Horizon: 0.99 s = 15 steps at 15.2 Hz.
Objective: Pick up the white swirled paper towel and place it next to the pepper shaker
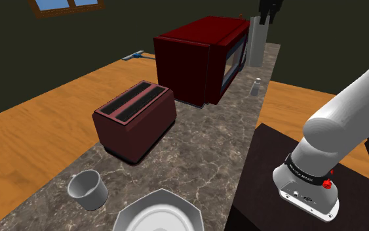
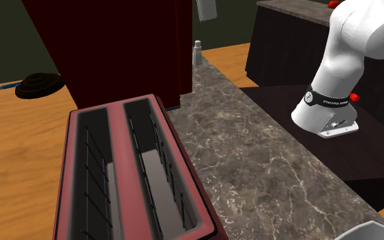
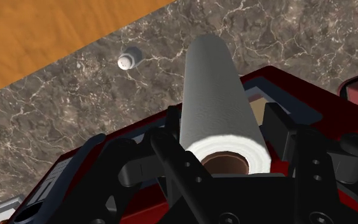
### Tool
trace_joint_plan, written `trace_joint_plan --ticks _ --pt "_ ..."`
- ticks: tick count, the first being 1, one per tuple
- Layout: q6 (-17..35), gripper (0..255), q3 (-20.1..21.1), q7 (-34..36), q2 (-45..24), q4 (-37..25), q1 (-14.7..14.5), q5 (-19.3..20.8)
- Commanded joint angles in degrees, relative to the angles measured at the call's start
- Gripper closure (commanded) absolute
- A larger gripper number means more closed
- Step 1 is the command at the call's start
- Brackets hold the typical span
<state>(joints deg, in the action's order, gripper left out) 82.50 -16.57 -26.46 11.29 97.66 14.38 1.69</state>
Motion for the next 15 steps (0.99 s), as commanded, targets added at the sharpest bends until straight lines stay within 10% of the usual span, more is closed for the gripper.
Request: trace_joint_plan --ticks 1,15 --pt "1.7 255 0.1 0.2 0.6 2.2 0.0 0.1" --pt "12.7 255 0.0 0.4 2.5 15.0 0.2 0.7"
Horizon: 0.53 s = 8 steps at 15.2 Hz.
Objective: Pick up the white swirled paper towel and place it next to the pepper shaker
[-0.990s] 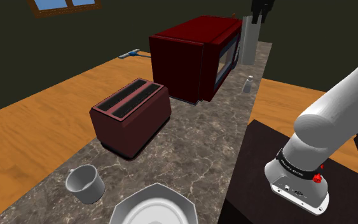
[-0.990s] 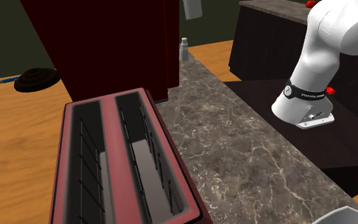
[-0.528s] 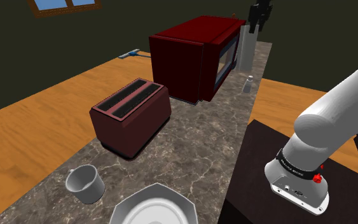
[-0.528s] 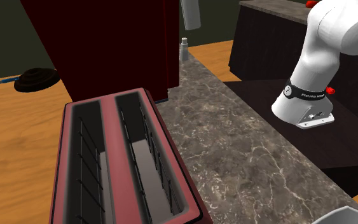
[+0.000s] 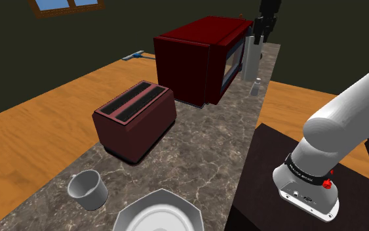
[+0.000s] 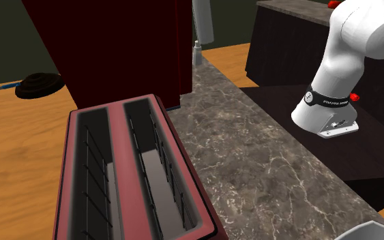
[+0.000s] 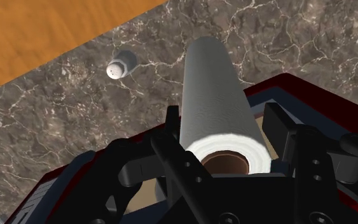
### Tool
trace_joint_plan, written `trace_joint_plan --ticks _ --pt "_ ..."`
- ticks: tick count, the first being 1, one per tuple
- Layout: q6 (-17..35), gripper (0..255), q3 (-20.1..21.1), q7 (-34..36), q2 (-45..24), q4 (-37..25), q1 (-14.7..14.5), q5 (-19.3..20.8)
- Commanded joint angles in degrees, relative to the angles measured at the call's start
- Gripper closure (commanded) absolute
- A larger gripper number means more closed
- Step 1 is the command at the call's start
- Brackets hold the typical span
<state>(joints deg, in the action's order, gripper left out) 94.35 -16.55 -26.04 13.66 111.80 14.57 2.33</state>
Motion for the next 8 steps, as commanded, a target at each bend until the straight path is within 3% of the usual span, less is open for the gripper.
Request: trace_joint_plan --ticks 1,8 --pt "1.6 255 0.0 0.0 0.2 1.7 0.0 0.1" --pt "7.0 255 -0.2 -0.1 0.1 7.0 0.2 0.2"
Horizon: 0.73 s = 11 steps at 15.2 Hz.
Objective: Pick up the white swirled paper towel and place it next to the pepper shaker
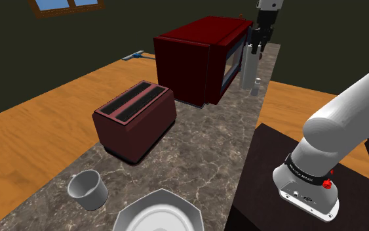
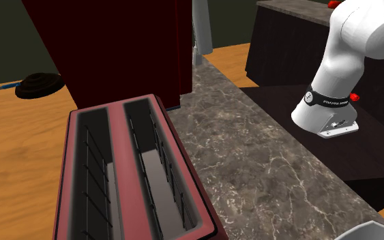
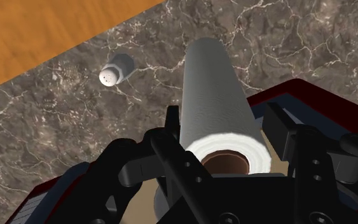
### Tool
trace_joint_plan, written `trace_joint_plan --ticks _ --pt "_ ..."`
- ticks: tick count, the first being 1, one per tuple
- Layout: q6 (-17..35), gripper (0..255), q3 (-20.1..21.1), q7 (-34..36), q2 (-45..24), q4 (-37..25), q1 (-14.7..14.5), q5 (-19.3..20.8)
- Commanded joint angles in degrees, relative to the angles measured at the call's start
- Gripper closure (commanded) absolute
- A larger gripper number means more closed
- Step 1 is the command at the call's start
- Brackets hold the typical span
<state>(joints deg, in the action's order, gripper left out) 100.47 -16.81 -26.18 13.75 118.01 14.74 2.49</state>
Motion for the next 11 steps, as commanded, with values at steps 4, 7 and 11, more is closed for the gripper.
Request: trace_joint_plan --ticks 4,7,11 --pt "3.9 255 -0.1 -0.1 -0.4 3.5 0.0 0.0" --pt "6.2 255 -0.3 -0.2 -0.8 5.5 0.1 -0.1" --pt "9.4 255 -0.5 -0.4 -1.5 7.9 0.1 -0.2"
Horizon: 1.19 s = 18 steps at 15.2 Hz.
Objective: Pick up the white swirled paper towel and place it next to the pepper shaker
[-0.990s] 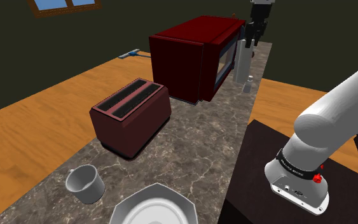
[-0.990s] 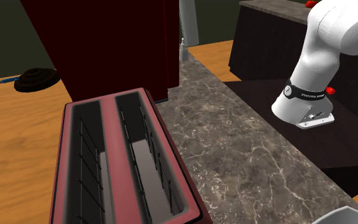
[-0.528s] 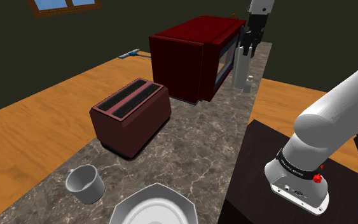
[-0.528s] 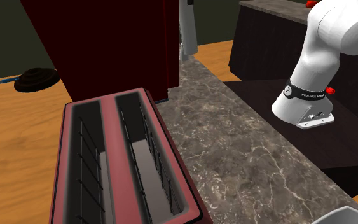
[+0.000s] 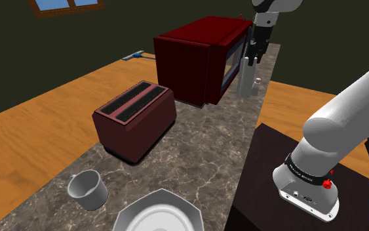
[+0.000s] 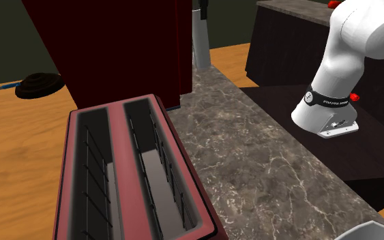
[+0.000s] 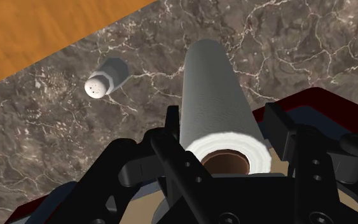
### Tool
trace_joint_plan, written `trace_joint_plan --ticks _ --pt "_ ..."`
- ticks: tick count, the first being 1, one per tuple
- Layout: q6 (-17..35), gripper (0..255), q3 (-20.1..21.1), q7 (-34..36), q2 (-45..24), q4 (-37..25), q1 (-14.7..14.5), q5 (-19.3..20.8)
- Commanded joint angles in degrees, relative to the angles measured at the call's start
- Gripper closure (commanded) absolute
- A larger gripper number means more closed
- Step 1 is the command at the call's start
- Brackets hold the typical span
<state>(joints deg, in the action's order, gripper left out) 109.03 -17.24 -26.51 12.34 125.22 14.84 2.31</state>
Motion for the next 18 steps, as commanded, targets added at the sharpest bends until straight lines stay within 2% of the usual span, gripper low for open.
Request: trace_joint_plan --ticks 1,9,17,18 --pt "1.6 255 -0.1 -0.1 -0.3 1.3 0.0 0.0" --pt "7.8 255 -0.5 -0.6 -2.4 5.4 0.0 -0.5" --pt "7.8 255 -0.5 -0.6 -2.4 5.4 0.0 -0.5" --pt "7.8 0 -0.5 -0.6 -2.4 5.4 0.0 -0.5"
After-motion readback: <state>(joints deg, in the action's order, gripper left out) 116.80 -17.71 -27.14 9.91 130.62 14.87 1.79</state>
